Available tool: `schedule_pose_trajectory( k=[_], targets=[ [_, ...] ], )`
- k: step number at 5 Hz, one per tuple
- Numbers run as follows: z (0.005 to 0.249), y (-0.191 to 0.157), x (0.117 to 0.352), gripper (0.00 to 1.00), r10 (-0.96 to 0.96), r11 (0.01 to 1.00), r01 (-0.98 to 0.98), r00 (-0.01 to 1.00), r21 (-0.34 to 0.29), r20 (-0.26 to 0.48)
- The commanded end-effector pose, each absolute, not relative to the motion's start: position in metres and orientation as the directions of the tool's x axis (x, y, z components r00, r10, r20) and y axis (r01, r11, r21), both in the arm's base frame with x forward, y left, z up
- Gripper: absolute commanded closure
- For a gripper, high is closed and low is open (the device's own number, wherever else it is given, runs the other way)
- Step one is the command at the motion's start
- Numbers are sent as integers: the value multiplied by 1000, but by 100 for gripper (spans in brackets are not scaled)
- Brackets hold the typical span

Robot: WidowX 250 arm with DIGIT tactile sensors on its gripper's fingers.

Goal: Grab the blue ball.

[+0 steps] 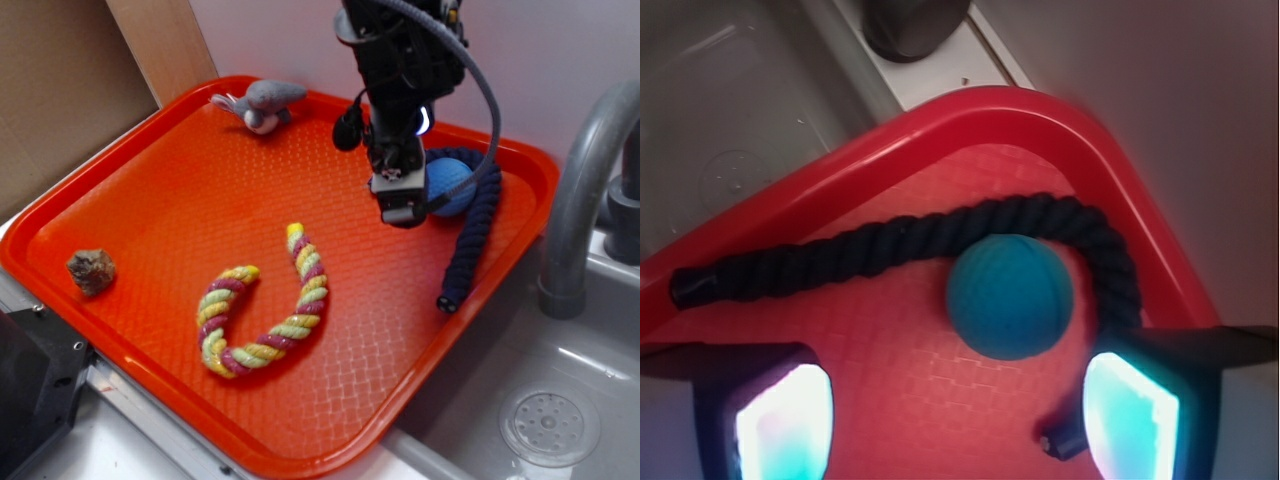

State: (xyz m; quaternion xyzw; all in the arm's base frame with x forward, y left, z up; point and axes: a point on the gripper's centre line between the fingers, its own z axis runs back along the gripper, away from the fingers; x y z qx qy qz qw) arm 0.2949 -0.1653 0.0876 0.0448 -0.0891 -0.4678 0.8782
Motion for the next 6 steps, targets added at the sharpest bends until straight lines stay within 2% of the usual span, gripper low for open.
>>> schedule_pose_trajectory(
  k=[1,4,5,6],
  targets=[
    [107,-175,288,0,-825,564,804,538,191,171],
    [107,-175,288,0,-825,564,804,538,191,171],
    [68,-161,314,0,-844,531,842,514,101,150],
    [32,-173,336,0,-876,475,871,454,127,165]
  ],
)
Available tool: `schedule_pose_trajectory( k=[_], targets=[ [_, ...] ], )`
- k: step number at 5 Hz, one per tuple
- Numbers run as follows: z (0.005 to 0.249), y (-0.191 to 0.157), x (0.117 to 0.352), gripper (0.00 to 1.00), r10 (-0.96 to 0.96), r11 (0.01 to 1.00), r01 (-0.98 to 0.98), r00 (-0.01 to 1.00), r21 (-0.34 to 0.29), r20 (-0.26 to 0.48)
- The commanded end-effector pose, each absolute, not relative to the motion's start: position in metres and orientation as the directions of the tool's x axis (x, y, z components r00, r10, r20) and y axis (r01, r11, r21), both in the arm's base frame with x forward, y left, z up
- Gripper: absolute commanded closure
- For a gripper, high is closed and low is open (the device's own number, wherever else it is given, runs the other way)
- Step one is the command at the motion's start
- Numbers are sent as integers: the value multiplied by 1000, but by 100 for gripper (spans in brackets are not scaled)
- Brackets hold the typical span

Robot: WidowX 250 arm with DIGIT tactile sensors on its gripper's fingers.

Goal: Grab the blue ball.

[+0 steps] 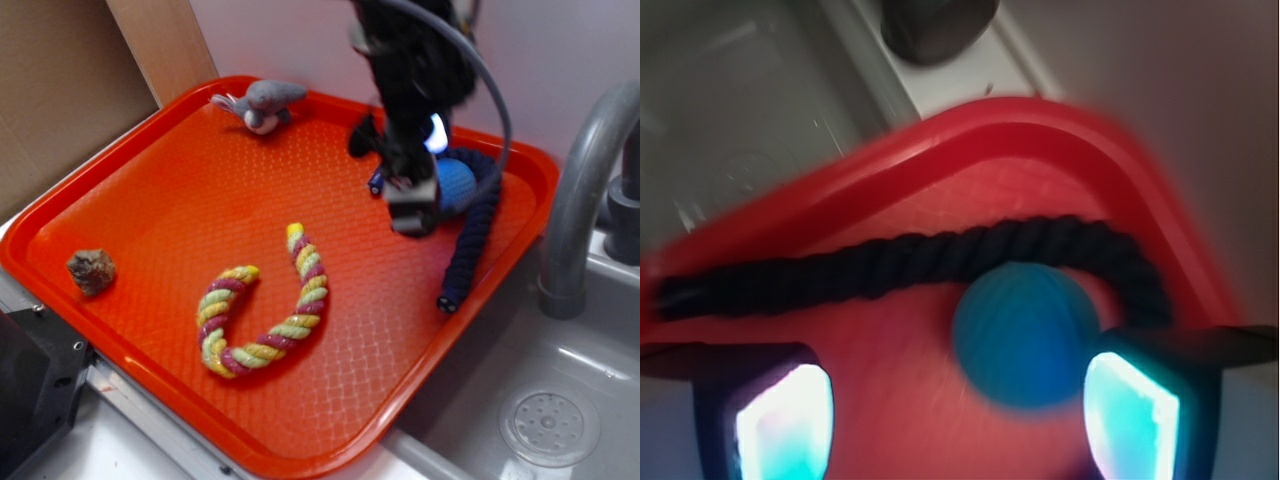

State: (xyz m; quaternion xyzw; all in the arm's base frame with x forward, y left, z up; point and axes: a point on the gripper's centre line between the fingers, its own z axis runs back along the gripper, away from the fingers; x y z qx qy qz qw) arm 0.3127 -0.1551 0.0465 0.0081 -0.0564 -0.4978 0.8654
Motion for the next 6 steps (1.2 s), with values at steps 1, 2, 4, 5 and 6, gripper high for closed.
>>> schedule_pose_trajectory(
  k=[1,2,4,5,6],
  targets=[
    [19,-174,339,100,-891,452,882,439,134,113],
    [40,-173,325,100,-891,443,889,421,117,171],
    [123,-163,270,100,-824,500,866,485,-26,293],
    [169,-151,238,100,-725,615,785,601,-76,337],
    [194,-113,220,100,-567,793,607,769,-58,296]
  ],
)
